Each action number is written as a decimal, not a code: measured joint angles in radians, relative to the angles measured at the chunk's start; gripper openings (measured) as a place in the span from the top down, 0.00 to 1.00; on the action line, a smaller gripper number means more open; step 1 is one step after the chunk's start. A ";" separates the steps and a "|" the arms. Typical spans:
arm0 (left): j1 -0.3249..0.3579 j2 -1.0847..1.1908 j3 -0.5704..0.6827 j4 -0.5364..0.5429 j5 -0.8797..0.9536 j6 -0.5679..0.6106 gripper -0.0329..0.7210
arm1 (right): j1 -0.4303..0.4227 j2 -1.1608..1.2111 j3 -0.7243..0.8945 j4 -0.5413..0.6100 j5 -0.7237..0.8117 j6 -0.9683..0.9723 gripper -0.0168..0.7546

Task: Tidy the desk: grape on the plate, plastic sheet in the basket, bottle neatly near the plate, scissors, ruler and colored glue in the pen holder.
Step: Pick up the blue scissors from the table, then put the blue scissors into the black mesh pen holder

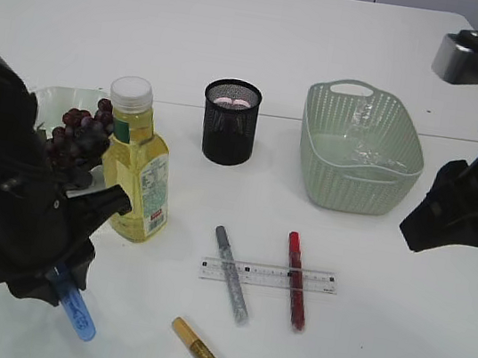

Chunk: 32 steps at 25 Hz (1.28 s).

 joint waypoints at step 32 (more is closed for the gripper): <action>0.000 -0.287 -0.123 0.316 -0.158 0.343 0.76 | 0.000 0.000 0.000 0.000 -0.002 -0.010 0.57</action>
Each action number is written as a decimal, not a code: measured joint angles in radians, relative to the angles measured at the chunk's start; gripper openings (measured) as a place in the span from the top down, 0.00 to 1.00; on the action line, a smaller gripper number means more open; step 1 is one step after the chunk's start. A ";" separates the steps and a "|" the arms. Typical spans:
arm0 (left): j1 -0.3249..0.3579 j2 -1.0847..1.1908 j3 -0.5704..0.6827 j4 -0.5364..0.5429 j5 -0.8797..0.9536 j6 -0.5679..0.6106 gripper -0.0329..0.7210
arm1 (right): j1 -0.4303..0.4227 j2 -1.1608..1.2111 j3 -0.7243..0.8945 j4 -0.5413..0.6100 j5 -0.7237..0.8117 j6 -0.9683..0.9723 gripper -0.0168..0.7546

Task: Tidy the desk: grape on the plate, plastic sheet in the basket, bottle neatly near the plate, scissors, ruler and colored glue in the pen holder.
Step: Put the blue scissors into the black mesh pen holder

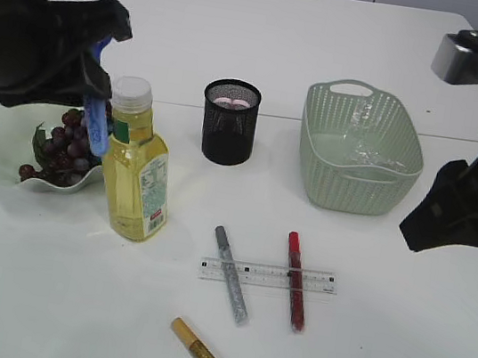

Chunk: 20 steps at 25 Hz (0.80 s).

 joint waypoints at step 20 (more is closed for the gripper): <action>0.000 0.402 -0.446 0.075 -0.051 0.063 0.77 | 0.000 0.000 0.000 0.000 0.000 -0.001 0.57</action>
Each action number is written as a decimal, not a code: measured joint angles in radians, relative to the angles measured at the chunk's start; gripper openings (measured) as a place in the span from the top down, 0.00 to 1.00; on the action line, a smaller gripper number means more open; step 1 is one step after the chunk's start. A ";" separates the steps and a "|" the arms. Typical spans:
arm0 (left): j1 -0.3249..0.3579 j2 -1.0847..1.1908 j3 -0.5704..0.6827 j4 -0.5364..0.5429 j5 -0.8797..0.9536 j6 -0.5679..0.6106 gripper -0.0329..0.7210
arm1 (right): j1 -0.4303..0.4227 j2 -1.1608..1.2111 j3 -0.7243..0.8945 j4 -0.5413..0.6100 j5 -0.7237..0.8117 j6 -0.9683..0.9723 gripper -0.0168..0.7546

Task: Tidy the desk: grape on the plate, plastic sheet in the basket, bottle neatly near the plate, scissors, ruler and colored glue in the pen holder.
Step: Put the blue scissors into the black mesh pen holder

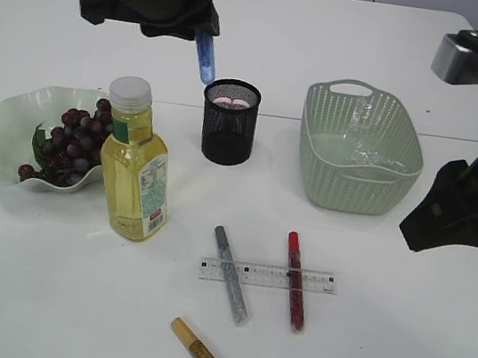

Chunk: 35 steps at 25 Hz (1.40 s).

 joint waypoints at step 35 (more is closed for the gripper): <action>0.083 0.380 -0.266 0.222 -0.191 0.002 0.77 | 0.000 0.000 0.000 0.000 0.000 -0.002 0.57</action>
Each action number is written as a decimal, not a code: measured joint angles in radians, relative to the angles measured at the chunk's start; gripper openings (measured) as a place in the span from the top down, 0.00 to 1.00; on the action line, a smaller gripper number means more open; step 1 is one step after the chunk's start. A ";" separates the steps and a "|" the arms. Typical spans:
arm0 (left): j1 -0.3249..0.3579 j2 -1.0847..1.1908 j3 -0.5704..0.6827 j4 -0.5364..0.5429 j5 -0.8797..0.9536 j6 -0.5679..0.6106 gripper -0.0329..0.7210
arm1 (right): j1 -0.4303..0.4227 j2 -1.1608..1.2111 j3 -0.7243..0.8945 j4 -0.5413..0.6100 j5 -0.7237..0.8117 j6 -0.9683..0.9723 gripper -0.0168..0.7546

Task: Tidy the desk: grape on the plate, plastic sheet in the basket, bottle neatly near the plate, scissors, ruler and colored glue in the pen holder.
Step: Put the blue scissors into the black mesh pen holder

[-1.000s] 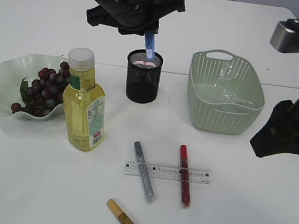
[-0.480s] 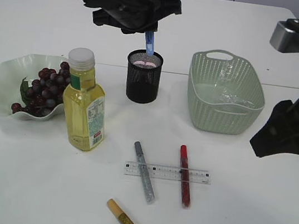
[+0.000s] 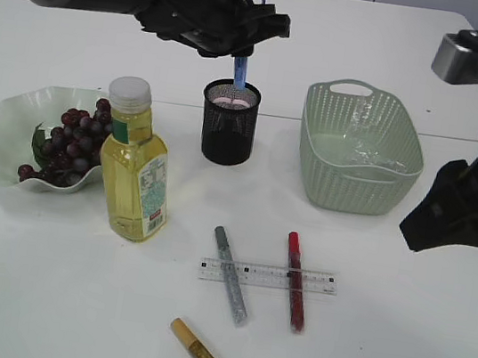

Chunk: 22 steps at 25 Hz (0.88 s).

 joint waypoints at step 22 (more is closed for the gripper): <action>0.038 0.073 -0.001 0.147 -0.130 0.000 0.79 | 0.000 0.000 0.000 0.000 0.000 -0.003 0.57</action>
